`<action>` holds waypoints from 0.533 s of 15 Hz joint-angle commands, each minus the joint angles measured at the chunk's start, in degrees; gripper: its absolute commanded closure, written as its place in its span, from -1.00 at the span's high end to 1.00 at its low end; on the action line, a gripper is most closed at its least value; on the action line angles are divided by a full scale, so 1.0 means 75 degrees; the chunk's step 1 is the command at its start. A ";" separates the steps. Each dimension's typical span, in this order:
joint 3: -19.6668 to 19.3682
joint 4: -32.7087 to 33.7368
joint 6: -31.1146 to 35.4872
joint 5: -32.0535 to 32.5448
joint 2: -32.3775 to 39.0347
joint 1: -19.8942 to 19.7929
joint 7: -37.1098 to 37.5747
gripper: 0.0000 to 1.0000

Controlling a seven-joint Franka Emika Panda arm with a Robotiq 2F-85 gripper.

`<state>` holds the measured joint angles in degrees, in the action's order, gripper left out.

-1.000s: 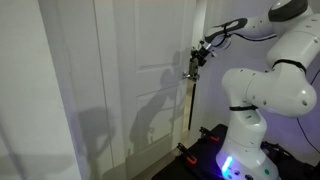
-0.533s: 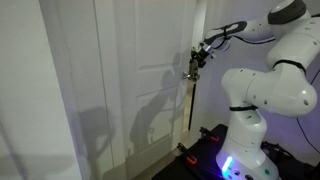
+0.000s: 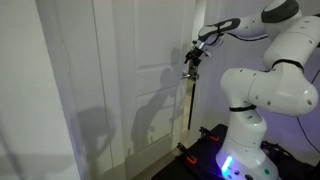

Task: Close the door.

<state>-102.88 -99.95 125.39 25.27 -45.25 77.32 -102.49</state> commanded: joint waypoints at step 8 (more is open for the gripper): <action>-0.1510 0.2419 -0.3430 0.2761 -0.0074 0.3688 0.1672 1.00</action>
<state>-112.08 -87.26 106.07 39.79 -44.32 101.47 -90.32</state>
